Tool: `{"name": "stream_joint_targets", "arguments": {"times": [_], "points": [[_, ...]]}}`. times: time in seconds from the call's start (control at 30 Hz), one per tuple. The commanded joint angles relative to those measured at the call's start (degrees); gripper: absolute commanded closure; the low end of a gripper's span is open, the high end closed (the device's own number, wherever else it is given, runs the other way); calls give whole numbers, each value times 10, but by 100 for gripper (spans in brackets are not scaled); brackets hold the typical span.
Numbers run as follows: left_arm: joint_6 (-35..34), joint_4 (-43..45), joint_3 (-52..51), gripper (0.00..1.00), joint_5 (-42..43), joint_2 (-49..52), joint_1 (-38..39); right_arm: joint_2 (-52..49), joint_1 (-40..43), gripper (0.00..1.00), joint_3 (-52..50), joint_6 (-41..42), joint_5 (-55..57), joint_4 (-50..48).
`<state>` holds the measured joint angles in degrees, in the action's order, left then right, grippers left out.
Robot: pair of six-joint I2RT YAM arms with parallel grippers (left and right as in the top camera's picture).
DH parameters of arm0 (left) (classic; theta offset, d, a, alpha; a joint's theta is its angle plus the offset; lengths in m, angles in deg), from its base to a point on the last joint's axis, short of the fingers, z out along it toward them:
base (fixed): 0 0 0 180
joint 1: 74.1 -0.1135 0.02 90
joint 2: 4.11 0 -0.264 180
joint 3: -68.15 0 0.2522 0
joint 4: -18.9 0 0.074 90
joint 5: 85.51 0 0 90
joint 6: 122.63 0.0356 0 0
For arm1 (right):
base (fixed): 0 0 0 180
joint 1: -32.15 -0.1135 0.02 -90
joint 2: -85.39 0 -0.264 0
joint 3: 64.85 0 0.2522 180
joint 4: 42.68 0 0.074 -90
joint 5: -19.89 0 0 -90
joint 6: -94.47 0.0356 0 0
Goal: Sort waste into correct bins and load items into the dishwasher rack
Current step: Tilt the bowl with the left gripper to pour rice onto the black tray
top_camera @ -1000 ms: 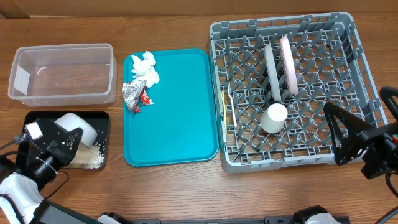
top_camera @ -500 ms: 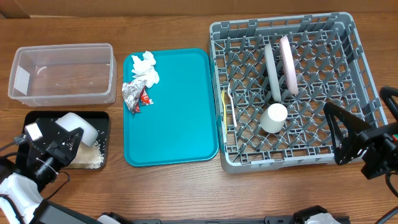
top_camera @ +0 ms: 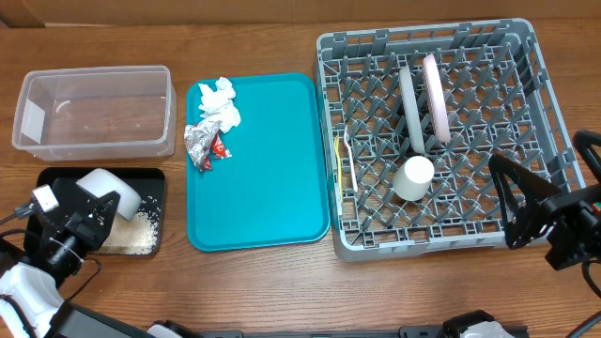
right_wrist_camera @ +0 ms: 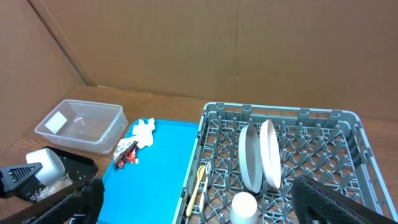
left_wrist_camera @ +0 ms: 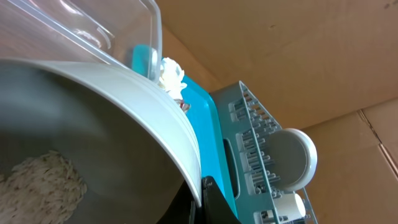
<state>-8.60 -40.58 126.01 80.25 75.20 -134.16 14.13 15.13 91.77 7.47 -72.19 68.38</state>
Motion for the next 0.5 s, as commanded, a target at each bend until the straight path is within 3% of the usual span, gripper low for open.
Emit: {"name": "stream_joint_targets", "arguments": {"times": [0.0,0.07,0.13,0.2,0.27,0.3,0.4,0.47], "points": [[-3,-17,-1,96,-1,-2,-4,0,-1,0,0,2,5,-3],[44,-30,-1,96,-27,-2,-4,0,-1,0,0,2,5,-3],[22,-25,-1,96,-90,-2,-4,0,-1,0,0,2,5,-3],[-16,-49,-1,96,-55,-3,-4,0,-1,0,0,2,5,-3],[79,-66,-1,96,-37,-3,-4,0,-1,0,0,2,5,-3],[88,-53,-1,96,-49,-3,-4,0,-1,0,0,2,5,-3],[-14,-19,-1,96,-32,-2,-10,0,-1,0,0,2,5,-3],[54,-16,-1,96,-14,-2,-11,0,-1,0,0,2,5,-3]]}}
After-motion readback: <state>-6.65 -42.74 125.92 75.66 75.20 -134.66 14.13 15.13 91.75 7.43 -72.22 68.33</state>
